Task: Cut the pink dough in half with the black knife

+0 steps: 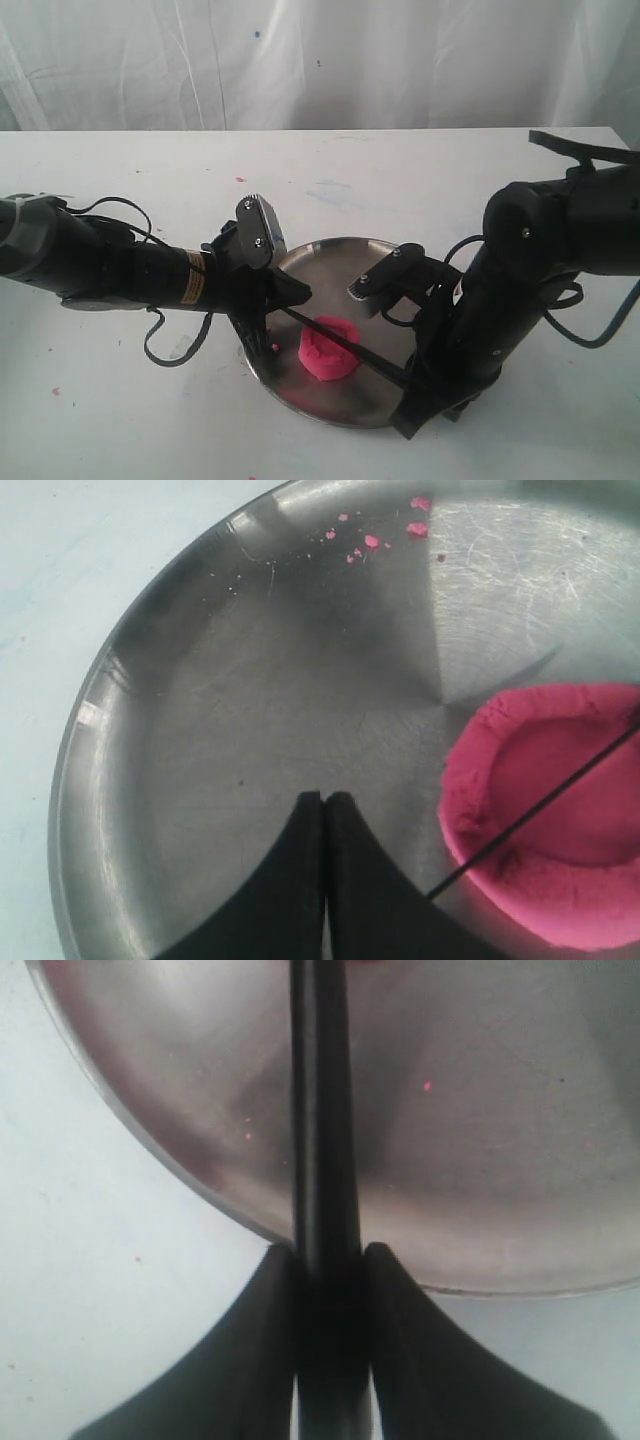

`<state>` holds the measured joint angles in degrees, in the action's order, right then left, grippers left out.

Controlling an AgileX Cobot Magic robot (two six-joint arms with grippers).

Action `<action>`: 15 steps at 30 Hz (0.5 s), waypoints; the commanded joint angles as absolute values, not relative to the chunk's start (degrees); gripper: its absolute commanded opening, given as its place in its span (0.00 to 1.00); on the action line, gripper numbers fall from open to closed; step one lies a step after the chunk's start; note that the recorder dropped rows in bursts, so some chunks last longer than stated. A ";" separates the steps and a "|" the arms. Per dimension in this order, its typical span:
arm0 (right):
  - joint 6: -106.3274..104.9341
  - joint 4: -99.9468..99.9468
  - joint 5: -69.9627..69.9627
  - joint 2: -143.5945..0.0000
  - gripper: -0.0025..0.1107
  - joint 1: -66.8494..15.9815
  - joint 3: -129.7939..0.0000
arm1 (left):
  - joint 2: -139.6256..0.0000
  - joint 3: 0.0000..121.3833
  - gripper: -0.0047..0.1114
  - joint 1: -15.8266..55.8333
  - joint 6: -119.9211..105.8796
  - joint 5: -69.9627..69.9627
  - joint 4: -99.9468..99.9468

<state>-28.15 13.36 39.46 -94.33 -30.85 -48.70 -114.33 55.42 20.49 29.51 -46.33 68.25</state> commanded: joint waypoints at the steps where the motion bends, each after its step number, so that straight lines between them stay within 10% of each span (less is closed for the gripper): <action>1: -28.09 13.34 38.53 -94.70 0.02 -30.97 -48.59 | -114.33 55.42 0.04 20.78 29.85 -45.37 69.87; 15: -28.23 13.34 38.00 -94.70 0.02 -30.97 -48.59 | -114.49 55.42 0.04 20.78 29.85 -45.37 69.87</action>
